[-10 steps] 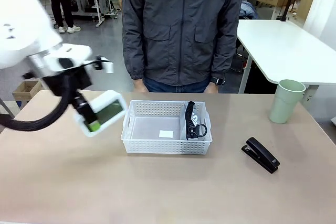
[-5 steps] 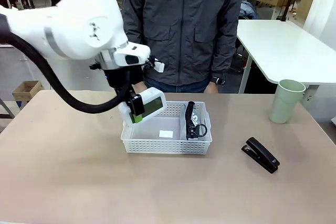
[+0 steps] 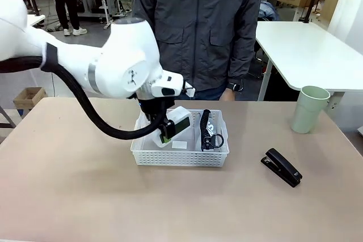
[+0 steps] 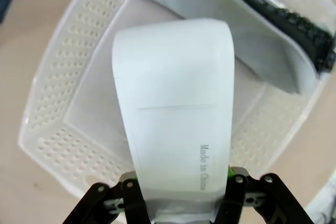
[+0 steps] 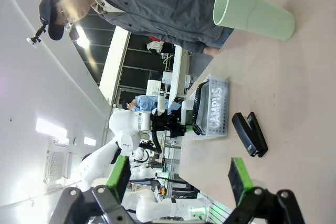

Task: Efficiently arrange items inside the basket to fit them all.
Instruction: Pick up the Digital clock and place it inside the Organizing basket.

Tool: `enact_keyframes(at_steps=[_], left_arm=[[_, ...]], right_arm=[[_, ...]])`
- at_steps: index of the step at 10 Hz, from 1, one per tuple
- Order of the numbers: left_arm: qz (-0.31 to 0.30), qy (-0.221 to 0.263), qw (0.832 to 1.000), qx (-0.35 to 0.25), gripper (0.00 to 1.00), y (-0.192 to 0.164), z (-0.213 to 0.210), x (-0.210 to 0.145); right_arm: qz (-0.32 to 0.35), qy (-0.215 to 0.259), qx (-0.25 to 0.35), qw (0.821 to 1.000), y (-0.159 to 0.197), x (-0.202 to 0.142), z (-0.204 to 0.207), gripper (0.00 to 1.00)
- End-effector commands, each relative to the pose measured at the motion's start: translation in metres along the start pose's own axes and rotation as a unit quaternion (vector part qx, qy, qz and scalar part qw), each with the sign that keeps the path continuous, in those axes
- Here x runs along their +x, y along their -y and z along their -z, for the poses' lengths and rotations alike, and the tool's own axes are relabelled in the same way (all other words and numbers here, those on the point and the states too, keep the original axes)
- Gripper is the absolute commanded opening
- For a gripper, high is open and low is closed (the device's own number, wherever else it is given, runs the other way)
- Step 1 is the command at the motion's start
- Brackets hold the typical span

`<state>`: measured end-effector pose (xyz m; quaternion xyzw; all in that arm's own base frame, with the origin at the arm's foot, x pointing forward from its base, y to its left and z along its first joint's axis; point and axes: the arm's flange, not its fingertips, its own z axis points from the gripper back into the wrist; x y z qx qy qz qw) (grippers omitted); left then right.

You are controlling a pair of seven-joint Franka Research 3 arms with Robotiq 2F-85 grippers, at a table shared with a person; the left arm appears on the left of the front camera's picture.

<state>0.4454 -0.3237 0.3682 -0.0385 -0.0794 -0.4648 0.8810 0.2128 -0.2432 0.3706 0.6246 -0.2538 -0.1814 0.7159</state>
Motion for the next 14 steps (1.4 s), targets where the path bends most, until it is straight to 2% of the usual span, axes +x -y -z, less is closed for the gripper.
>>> enact_keyframes(at_steps=[1,3,9,10,14], left_arm=[[-0.005,-0.043,0.999,0.024,0.52,-0.003,0.015,0.014],[0.001,-0.069,0.997,0.019,0.52,-0.003,0.028,0.016],[-0.003,-0.084,0.996,0.024,0.52,-0.007,0.035,0.017],[0.002,-0.087,0.996,0.028,1.00,-0.007,0.034,0.016],[0.004,-0.067,0.997,0.033,1.00,-0.008,0.024,0.011]], right_arm=[[-0.014,0.006,0.009,1.000,-0.001,0.003,0.001,1.00],[-0.014,0.006,0.009,1.000,-0.001,0.003,0.001,1.00],[-0.014,0.006,0.009,1.000,-0.001,0.003,0.001,1.00],[-0.014,0.006,0.009,1.000,-0.001,0.003,0.001,1.00],[-0.014,0.006,0.009,1.000,-0.001,0.003,0.001,1.00]])
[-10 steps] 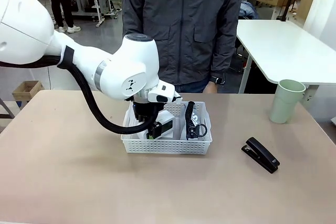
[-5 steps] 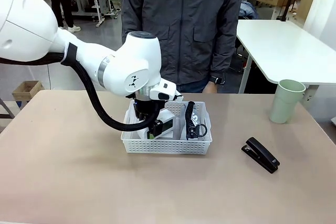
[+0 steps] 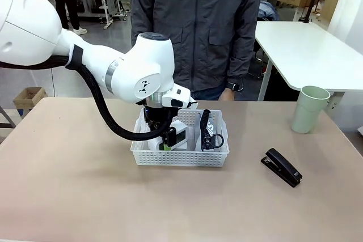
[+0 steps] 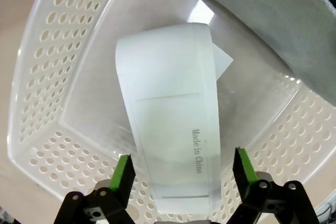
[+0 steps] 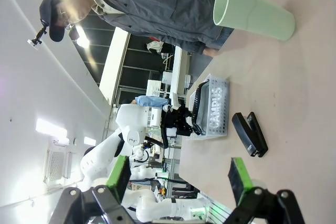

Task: Efficiently arrange items inside the basket to fit them all.
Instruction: Pick up the Digital clock and place it inside the Organizing basket.

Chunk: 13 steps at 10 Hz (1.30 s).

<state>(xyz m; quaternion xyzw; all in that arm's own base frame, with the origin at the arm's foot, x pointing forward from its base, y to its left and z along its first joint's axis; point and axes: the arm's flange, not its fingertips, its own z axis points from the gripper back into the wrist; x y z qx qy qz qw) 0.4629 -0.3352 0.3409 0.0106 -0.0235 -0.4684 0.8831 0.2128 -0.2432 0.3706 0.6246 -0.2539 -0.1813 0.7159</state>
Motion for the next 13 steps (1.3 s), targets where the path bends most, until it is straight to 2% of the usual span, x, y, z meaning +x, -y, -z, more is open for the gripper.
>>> enact_keyframes(at_steps=[1,3,4,6,7,8,9,10,11,12,13], left_arm=[[-0.002,0.013,1.000,0.011,1.00,-0.001,-0.012,-0.007],[0.000,0.034,0.999,0.009,1.00,0.001,-0.042,-0.024],[0.013,0.047,0.999,-0.015,1.00,0.001,-0.067,-0.042],[0.036,0.071,0.990,-0.120,1.00,-0.022,-0.124,-0.098],[0.004,0.099,0.981,-0.165,1.00,-0.048,-0.145,-0.134],[-0.013,0.130,0.966,-0.221,1.00,-0.075,-0.159,-0.176],[-0.057,0.181,0.945,-0.265,1.00,-0.105,-0.166,-0.231],[-0.129,0.232,0.924,-0.274,1.00,-0.130,-0.168,-0.283],[-0.210,0.274,0.894,-0.285,1.00,-0.146,-0.164,-0.336],[-0.251,0.312,0.863,-0.307,1.00,-0.154,-0.156,-0.378],[-0.294,0.354,0.824,-0.330,1.00,-0.162,-0.140,-0.423]], right_arm=[[-0.014,0.006,0.009,1.000,-0.001,0.003,0.001,1.00],[-0.014,0.006,0.009,1.000,-0.001,0.003,0.001,1.00],[-0.014,0.006,0.009,1.000,-0.001,0.003,0.001,1.00],[-0.014,0.006,0.009,1.000,-0.001,0.003,0.001,1.00],[-0.014,0.006,0.009,1.000,-0.001,0.003,0.001,1.00],[-0.014,0.006,0.009,1.000,-0.001,0.003,0.001,1.00],[-0.014,0.006,0.009,1.000,-0.001,0.003,0.001,1.00],[-0.014,0.006,0.009,1.000,-0.001,0.003,0.001,1.00],[-0.014,0.006,0.009,1.000,-0.001,0.003,0.001,1.00],[-0.014,0.006,0.009,1.000,-0.001,0.003,0.001,1.00],[-0.014,0.006,0.009,1.000,-0.001,0.003,0.001,1.00]])
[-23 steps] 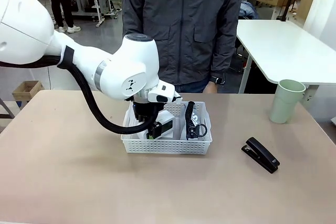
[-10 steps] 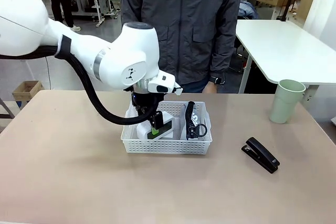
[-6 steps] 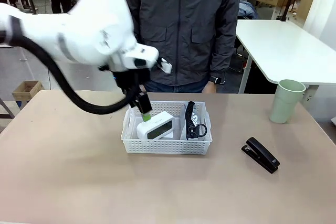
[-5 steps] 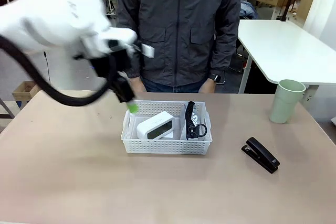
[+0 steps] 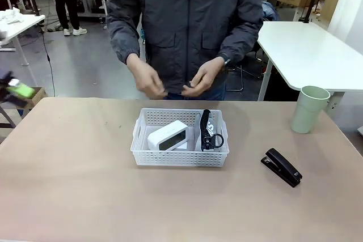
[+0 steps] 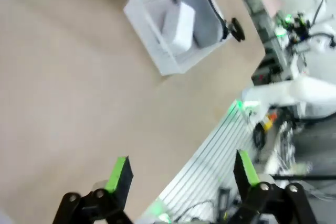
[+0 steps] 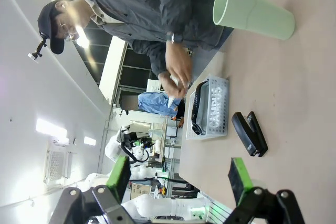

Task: Efficiently arrange items inside the basket to fit them all.
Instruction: Pick up the Digital clock and place it inside the Organizing basket, then pick up the Stapler and place it inside the Organizing basket.

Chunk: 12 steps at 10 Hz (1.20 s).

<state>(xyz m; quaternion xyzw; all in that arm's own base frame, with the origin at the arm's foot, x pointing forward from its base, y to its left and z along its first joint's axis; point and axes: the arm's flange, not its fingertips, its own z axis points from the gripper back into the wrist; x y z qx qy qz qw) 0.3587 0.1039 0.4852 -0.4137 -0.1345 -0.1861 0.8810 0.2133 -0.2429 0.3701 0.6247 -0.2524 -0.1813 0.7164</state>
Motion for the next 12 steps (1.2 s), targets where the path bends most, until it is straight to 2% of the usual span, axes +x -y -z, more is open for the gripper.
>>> enact_keyframes(at_steps=[1,3,4,5,6,12], left_arm=[[-0.045,0.091,0.993,-0.053,1.00,-0.026,-0.003,-0.027],[-0.087,0.145,0.979,-0.113,1.00,-0.076,-0.006,-0.060],[-0.100,0.146,0.976,-0.130,1.00,-0.092,-0.001,-0.069],[-0.126,0.137,0.975,-0.120,1.00,-0.103,0.006,-0.071],[-0.115,0.134,0.980,-0.095,1.00,-0.079,-0.009,-0.073],[-0.115,0.134,0.980,-0.095,1.00,-0.079,-0.009,-0.073]], right_arm=[[-0.015,0.007,0.009,1.000,-0.001,0.003,0.000,1.00],[-0.015,0.007,0.009,1.000,-0.001,0.003,0.000,1.00],[-0.015,0.007,0.009,1.000,-0.001,0.003,0.000,1.00],[-0.015,0.007,0.009,1.000,-0.001,0.003,0.000,1.00],[-0.015,0.007,0.009,1.000,-0.001,0.003,0.000,1.00],[-0.015,0.007,0.009,1.000,-0.001,0.003,0.000,1.00]])
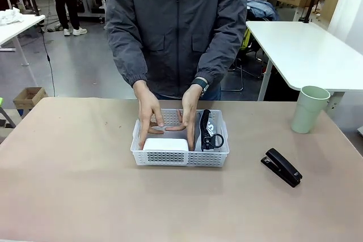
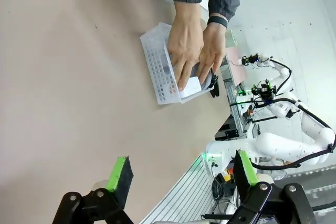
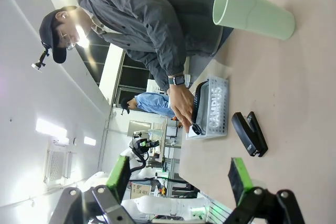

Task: Efficiently arrange items inside the basket to fit them all.
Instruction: Pick up the Stapler and place it inside the Organizing basket.

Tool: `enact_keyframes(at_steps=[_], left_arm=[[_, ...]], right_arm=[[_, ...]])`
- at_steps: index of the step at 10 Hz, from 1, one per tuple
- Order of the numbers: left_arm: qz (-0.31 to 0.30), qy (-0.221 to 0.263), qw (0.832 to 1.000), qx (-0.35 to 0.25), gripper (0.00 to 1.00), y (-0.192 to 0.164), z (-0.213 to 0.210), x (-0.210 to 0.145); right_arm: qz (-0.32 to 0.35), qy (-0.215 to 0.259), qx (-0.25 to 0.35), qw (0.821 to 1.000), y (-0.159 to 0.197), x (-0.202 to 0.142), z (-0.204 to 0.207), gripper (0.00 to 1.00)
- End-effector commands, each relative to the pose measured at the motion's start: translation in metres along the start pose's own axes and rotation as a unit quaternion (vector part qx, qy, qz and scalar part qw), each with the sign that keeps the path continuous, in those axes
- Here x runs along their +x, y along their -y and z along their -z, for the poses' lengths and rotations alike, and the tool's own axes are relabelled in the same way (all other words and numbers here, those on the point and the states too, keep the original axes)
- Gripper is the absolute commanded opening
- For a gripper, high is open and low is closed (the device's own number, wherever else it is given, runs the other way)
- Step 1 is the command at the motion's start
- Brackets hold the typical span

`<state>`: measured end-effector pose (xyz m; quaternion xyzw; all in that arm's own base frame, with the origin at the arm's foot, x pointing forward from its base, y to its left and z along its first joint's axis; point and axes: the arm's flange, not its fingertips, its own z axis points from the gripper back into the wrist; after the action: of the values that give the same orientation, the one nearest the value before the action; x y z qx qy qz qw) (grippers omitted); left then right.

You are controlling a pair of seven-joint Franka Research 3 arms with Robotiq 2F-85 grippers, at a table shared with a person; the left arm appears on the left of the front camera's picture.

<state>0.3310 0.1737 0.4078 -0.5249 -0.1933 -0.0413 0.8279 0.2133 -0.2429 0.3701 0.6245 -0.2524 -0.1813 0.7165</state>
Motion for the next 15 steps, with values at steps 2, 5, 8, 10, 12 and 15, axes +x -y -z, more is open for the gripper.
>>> enact_keyframes(at_steps=[2,5,8,10,12,15], left_arm=[[-0.007,-0.005,1.000,-0.004,1.00,0.002,-0.001,-0.003],[-0.007,-0.005,1.000,-0.004,1.00,0.002,-0.001,-0.003],[-0.007,-0.005,1.000,-0.004,1.00,0.002,-0.001,-0.003],[-0.007,-0.005,1.000,-0.004,1.00,0.002,-0.001,-0.003],[-0.007,-0.005,1.000,-0.004,1.00,0.002,-0.001,-0.003],[-0.007,-0.005,1.000,-0.004,1.00,0.002,-0.001,-0.003]], right_arm=[[-0.015,0.007,0.010,1.000,-0.001,0.002,0.000,1.00],[-0.015,0.007,0.010,1.000,-0.001,0.002,0.000,1.00],[-0.015,0.007,0.010,1.000,-0.001,0.002,0.000,1.00],[-0.015,0.007,0.010,1.000,-0.001,0.002,0.000,1.00],[-0.015,0.007,0.010,1.000,-0.001,0.002,0.000,1.00],[-0.083,-0.026,-0.103,0.991,-0.036,-0.020,0.040,1.00]])
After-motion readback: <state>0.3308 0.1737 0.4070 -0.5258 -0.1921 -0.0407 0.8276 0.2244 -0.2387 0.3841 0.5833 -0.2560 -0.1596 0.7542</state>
